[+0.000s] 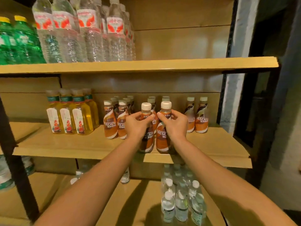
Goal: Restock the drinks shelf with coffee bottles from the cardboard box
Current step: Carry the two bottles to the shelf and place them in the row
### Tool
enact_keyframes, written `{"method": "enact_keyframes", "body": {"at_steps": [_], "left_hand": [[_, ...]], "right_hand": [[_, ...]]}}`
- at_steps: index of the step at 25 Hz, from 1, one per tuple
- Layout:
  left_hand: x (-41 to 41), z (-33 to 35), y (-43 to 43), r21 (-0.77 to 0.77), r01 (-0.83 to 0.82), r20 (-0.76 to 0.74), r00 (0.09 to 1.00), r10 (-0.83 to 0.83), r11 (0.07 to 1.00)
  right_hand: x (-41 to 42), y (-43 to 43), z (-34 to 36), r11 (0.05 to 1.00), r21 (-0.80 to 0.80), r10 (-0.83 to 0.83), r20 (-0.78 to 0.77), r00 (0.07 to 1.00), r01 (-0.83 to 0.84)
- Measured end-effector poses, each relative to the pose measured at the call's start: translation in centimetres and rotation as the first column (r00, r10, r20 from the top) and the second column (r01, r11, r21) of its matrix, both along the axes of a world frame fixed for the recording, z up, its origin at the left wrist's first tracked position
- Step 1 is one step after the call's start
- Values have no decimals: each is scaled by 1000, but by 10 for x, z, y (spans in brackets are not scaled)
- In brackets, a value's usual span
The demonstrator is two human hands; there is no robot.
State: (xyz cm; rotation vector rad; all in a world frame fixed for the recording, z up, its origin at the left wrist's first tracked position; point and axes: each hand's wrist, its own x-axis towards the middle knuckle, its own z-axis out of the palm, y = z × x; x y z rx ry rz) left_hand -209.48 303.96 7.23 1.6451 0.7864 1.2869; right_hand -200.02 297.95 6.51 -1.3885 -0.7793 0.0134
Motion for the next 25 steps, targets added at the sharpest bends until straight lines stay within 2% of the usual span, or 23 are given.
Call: {"method": "enact_keyframes", "body": {"at_steps": [3, 10, 14, 16, 18, 20, 21, 23, 25], "left_hand": [[15, -4, 21, -59, 59, 20, 998, -58, 996], [38, -15, 51, 32, 113, 38, 993, -114, 993], [39, -24, 57, 100, 131, 27, 991, -134, 986], [33, -33, 59, 69, 184, -71, 981, -179, 981], [26, -50, 68, 53, 216, -272, 943, -194, 975], [20, -71, 77, 134, 259, -502, 850, -160, 956], [20, -79, 81, 198, 256, -598, 796, -90, 946], [25, -90, 90, 315, 209, -682, 728, 67, 926], [31, -94, 97, 355, 194, -715, 687, 131, 914]], "right_hand": [[9, 18, 0, 999, -6, -52, 12, 999, 52], [31, 41, -11, 995, -18, -95, 20, 995, 95], [32, 38, -11, 997, -76, -22, 81, 996, 28], [38, 31, -19, 976, -204, 74, 20, 997, -69], [47, 20, -41, 920, -382, 105, 35, 994, -84], [52, 11, -63, 801, -596, 107, 239, 965, 58], [53, 10, -70, 743, -652, 112, 342, 933, 150], [52, 13, -75, 696, -664, 103, 469, 877, 273], [50, 17, -73, 662, -672, 92, 512, 854, 332]]}}
